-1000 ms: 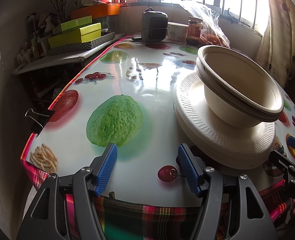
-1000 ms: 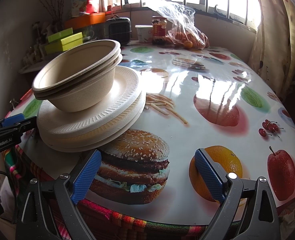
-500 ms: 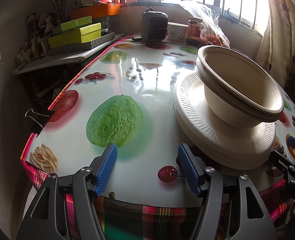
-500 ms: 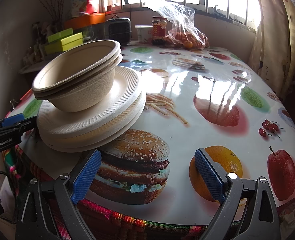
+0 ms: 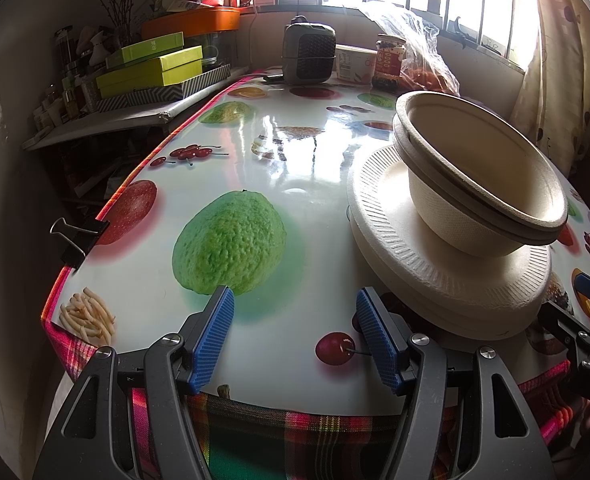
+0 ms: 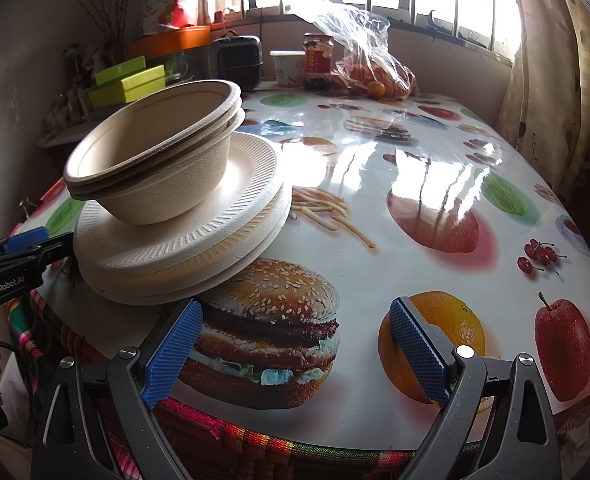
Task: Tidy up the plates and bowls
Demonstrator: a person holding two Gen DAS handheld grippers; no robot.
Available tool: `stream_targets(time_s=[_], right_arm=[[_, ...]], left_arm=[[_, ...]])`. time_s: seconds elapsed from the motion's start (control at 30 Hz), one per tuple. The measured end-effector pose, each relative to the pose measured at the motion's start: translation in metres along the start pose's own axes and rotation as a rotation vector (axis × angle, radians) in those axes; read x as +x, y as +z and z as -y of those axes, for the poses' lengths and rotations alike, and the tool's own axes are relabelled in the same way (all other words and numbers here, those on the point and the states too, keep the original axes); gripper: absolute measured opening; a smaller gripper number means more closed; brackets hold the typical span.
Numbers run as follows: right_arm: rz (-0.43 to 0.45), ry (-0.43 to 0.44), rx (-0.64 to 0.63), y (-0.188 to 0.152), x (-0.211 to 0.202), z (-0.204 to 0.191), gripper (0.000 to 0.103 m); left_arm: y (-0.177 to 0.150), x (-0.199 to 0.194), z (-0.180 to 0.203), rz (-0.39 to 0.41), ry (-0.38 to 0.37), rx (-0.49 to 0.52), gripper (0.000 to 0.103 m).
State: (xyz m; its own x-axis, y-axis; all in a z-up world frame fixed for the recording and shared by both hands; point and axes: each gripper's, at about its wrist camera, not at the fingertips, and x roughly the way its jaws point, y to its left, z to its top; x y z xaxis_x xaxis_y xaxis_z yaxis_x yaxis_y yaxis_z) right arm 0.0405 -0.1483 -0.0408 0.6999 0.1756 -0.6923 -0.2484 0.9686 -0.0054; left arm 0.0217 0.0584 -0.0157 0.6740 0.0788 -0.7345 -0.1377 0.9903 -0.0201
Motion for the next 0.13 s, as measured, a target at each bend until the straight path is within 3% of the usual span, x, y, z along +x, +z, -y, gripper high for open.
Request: stream_targets(time_s=[0.13], right_arm=[[0.000,0.000,0.000,0.0001,0.0001,0.0000,0.095]], left_arm=[[-0.0002,0.0000,0.0000,0.000,0.000,0.000,0.065]])
